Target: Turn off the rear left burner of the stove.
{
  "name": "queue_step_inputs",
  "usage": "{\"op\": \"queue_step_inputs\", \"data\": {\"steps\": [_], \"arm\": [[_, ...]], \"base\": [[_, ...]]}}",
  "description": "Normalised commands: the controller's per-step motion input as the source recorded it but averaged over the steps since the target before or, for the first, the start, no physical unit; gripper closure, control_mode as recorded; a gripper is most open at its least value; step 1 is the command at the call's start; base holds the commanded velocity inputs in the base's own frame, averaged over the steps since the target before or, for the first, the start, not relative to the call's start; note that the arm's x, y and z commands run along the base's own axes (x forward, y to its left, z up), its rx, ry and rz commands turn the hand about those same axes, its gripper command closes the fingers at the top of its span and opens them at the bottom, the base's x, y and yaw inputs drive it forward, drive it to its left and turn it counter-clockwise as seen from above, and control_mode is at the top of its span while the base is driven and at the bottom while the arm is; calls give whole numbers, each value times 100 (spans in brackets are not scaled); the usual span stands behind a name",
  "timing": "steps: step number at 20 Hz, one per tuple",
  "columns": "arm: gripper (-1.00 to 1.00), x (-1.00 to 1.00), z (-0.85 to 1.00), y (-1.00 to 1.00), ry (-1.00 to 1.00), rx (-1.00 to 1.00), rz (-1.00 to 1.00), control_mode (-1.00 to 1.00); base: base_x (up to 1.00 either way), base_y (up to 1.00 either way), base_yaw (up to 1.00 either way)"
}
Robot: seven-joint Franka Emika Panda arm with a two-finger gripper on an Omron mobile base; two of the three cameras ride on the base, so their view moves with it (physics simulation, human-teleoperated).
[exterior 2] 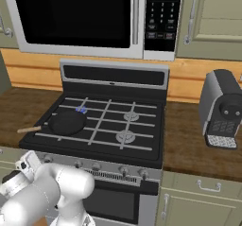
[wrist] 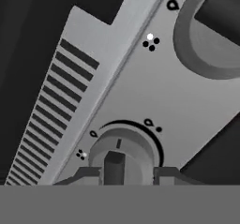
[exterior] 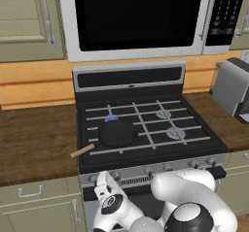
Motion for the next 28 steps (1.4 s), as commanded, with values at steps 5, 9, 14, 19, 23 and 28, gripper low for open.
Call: {"op": "queue_step_inputs", "data": {"steps": [5, 9, 14, 19, 23, 28], "arm": [[100, 0, 4, -23, 3, 55, -21, -100], [100, 0, 7, -14, 2, 58, -24, -100], [100, 0, 4, -21, 0, 60, -25, -100], [100, 0, 0, -20, 1, 65, -25, -100], [100, 0, 0, -15, 0, 69, -27, -100], [100, 0, 0, -7, 0, 70, -29, -100]], "base": [[0, 0, 0], [0, 0, 0], [0, 0, 0], [0, 0, 0], [0, 0, 0], [0, 0, 0]]}}
